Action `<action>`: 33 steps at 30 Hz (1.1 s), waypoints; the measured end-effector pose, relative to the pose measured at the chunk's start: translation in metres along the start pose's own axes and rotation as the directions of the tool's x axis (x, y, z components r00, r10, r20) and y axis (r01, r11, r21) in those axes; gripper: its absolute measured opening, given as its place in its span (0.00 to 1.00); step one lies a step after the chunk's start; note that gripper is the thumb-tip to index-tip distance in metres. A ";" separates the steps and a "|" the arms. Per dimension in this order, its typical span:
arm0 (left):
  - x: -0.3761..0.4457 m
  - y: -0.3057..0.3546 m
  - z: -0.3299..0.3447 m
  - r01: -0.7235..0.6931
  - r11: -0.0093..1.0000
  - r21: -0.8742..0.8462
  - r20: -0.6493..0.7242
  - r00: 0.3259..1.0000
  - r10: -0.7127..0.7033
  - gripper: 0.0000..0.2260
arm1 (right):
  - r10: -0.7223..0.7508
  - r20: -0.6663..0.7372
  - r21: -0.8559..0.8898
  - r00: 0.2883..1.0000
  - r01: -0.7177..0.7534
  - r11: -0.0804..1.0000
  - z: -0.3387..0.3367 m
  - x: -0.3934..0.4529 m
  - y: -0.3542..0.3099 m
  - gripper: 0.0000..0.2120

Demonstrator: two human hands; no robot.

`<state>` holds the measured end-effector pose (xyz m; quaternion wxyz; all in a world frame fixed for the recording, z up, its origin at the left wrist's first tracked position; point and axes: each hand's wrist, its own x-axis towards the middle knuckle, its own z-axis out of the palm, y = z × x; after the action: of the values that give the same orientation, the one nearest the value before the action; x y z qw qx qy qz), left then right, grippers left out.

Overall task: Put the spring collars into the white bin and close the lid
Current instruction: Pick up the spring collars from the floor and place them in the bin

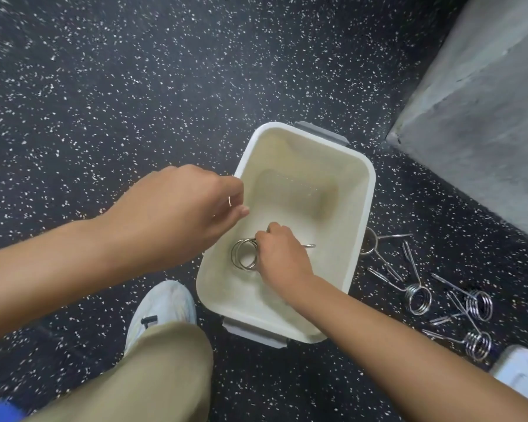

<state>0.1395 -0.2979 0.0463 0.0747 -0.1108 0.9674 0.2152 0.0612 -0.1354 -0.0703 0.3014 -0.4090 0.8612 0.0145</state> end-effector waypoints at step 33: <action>0.091 0.129 0.032 -0.236 0.972 0.017 0.054 0.971 0.235 0.14 | 0.392 -0.210 0.704 0.896 -0.140 0.697 -0.089 -0.156 0.208 0.14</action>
<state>0.0226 -0.1869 0.0519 0.0749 0.0112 0.9739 0.2141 -0.0563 0.0874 0.0393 0.2676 -0.1370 0.8968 -0.3247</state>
